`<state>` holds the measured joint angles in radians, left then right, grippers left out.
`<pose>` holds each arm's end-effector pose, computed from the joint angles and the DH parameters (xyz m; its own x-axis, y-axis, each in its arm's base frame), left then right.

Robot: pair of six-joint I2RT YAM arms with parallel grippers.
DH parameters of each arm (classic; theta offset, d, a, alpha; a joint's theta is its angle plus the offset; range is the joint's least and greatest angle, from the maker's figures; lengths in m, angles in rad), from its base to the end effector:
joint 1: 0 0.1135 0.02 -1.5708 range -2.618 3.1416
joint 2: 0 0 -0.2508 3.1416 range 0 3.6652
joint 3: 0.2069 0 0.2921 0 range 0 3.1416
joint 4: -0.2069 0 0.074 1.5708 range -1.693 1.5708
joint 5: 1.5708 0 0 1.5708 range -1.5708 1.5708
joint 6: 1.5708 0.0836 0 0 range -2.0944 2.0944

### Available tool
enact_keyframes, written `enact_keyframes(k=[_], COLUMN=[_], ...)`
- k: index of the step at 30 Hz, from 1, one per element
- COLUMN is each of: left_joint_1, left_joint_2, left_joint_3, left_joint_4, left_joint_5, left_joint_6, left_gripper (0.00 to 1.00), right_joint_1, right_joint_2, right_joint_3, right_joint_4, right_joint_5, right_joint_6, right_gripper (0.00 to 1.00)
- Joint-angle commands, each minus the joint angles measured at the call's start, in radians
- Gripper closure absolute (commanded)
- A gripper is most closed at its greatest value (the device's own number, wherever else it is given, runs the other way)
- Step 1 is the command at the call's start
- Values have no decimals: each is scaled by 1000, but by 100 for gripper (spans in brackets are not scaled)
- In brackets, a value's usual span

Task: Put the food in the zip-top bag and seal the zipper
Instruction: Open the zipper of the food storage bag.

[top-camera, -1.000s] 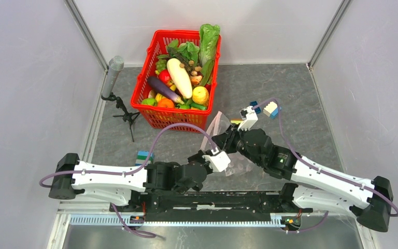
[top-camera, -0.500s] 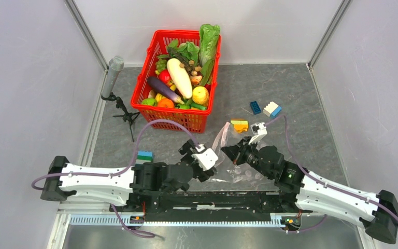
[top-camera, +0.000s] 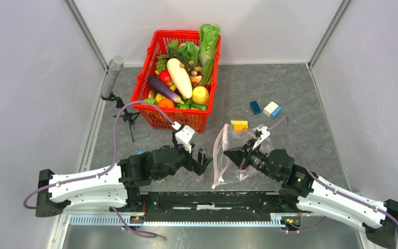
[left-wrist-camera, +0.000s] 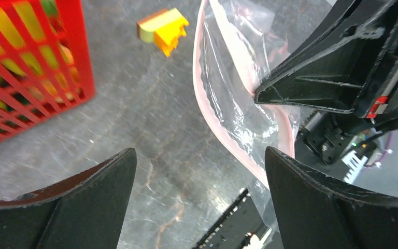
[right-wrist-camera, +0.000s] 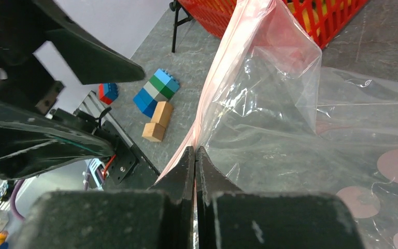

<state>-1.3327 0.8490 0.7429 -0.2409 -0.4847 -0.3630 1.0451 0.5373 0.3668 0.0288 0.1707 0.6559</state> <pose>0.1048 -0.2669 0.2808 -0.3436 0.0837 -0.9354 0.6787 0.7105 -0.1858 0.1384 0.2102 0.2304 -0.5246 0.2935 -0.7992 -0.5654 0.5817 0.5848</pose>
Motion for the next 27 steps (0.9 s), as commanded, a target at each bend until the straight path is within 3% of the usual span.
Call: enact_keyframes(k=[1,9,14,19,22,25,27], left_joint_1=[69,117,168,215,236,250,260], left_joint_2=[-3,78,85,99,137,163,160], left_joint_3=[-75,-96,-125,-132,-81,-24,7], left_joint_4=[137,226,283,339,349,297,256], left_joint_5=[245,324,357,450,538,517,477], left_joint_6=[-219,-283,-297,-279,-235,-209,-181], left_gripper=[1,10,23,46,53,75,82], right_joint_1=[0,0,0,0,0,0,0], right_joint_2=[-7,-31,-33,-16,-4,9,17], right_joint_3=[32,51,76,123,154,195,233], right_joint_4=[15,16,-8,-65,-111,-172,-255], right_joint_5=[-76,-88,-85,-73,-61,-3,69], right_joint_6=[-33,-19,-21,-30,-36,-40,-37], right_gripper=[100,100,100,100,100,100,100])
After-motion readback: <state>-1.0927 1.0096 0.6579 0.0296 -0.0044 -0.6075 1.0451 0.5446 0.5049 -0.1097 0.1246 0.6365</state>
